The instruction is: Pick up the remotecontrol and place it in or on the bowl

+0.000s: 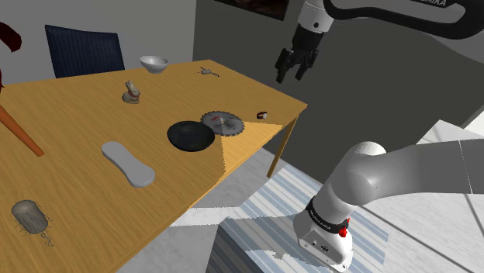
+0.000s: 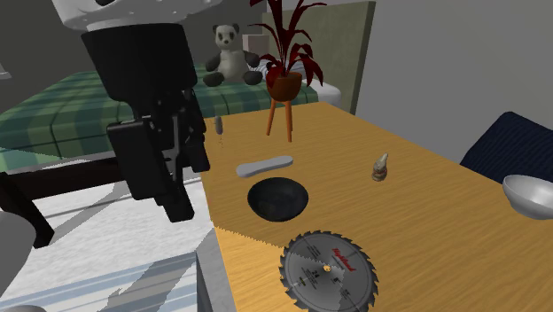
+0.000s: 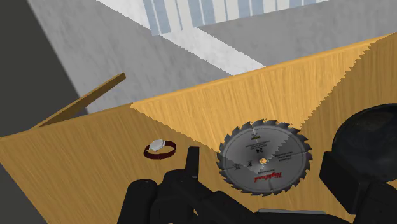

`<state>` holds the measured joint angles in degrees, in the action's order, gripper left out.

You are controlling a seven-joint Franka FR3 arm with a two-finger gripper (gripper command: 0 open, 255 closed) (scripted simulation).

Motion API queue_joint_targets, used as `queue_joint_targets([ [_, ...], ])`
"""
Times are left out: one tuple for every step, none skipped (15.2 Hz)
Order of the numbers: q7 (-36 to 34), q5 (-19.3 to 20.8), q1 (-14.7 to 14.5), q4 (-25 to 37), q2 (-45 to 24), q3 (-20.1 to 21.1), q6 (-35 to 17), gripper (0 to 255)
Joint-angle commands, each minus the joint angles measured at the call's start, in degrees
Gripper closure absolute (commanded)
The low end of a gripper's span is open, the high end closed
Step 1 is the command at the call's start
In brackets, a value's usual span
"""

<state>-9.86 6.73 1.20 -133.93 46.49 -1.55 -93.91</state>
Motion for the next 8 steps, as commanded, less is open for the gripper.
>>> queue_joint_targets([
  [0.0, 0.0, 0.0, 0.0, 0.0, 0.0, 0.0, 0],
  [-0.8, -0.6, -0.5, -0.2, -1.0, 0.8, -1.0, 0],
  [-1.5, -1.2, -0.9, -0.4, -2.1, 1.6, -2.0, 0],
  [-2.3, -1.7, -1.4, -0.6, -3.2, 2.4, -3.0, 0],
  [-3.0, -2.3, -1.8, -0.6, -4.3, 3.2, -4.0, 0],
  [-3.8, -2.8, -2.3, -0.7, -5.5, 4.0, -4.9, 0],
  [-4.5, -3.3, -2.7, -0.6, -6.8, 4.8, -5.9, 0],
  [-5.2, -3.8, -3.2, -0.5, -8.1, 5.6, -6.9, 0],
])
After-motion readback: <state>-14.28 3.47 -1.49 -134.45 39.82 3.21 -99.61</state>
